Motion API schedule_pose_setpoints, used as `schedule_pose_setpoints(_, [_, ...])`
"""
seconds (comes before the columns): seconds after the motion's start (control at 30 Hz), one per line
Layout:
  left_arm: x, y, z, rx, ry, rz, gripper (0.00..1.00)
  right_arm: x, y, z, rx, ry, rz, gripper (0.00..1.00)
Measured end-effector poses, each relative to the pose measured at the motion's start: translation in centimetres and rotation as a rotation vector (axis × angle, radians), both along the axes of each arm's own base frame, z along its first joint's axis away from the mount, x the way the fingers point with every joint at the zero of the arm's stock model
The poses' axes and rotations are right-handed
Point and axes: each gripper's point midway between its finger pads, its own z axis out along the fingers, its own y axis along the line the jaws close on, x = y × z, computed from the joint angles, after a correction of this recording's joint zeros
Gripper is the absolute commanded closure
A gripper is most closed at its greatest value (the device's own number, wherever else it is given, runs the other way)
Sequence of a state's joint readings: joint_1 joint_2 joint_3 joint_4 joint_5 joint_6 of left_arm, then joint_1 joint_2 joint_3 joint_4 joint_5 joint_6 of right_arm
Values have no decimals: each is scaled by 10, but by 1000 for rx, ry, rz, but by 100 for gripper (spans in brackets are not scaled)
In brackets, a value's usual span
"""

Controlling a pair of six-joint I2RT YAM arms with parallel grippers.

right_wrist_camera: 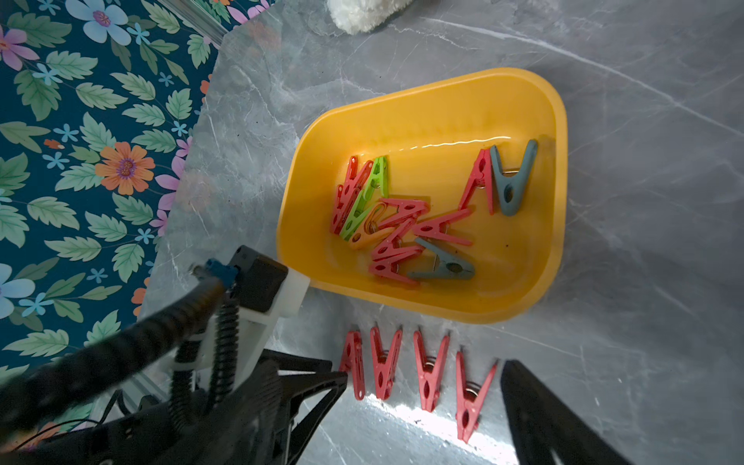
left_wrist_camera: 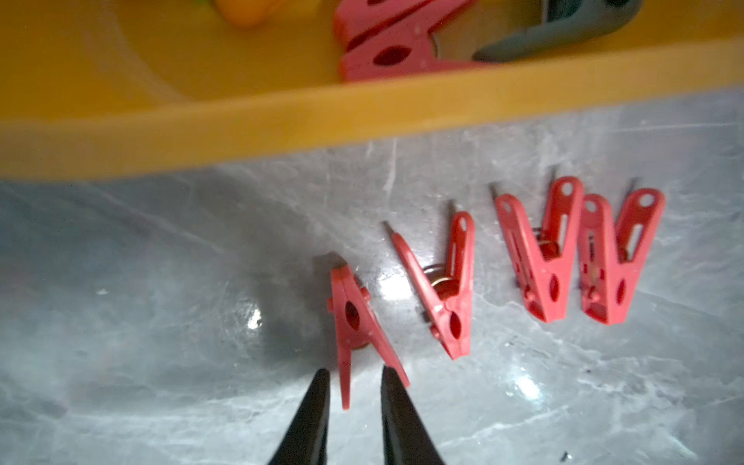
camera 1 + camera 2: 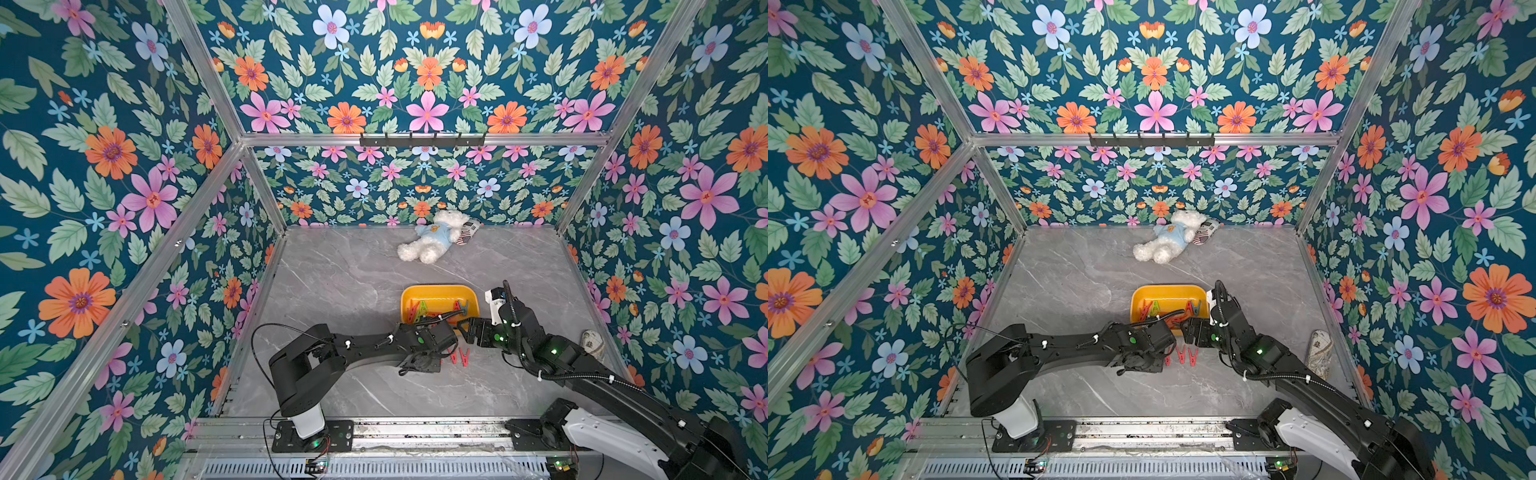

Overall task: Take the clothespins out of the storage box
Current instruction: Place the clothespin at the center of the board.

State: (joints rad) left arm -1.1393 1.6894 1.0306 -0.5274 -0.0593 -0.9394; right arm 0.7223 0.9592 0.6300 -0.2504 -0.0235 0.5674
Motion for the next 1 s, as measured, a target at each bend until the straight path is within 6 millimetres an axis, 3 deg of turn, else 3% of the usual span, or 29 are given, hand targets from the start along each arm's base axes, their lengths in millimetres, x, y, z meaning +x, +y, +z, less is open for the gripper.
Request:
schedule_pose_setpoints(0.17, [10, 0, 26, -35, -44, 19, 52, 13, 4, -3, -39, 20, -31, 38])
schedule_pose_setpoints(0.3, [25, 5, 55, -76, -100, 39, 31, 27, 8, -7, -82, 42, -62, 53])
schedule_pose_setpoints(0.37, [34, 10, 68, -99, -129, 64, 17, 35, 9, -12, -107, 62, -79, 56])
schedule_pose_setpoints(0.5, [50, 22, 93, -143, -183, 105, 2, 49, 12, -26, -147, 112, -115, 59])
schedule_pose_setpoints(0.67, [71, 43, 123, -217, -256, 174, 1, 68, 18, -47, -202, 181, -146, 65])
schedule_pose_setpoints(1.0, [89, 70, 150, -288, -347, 243, 0, 93, 29, -84, -270, 281, -182, 67])
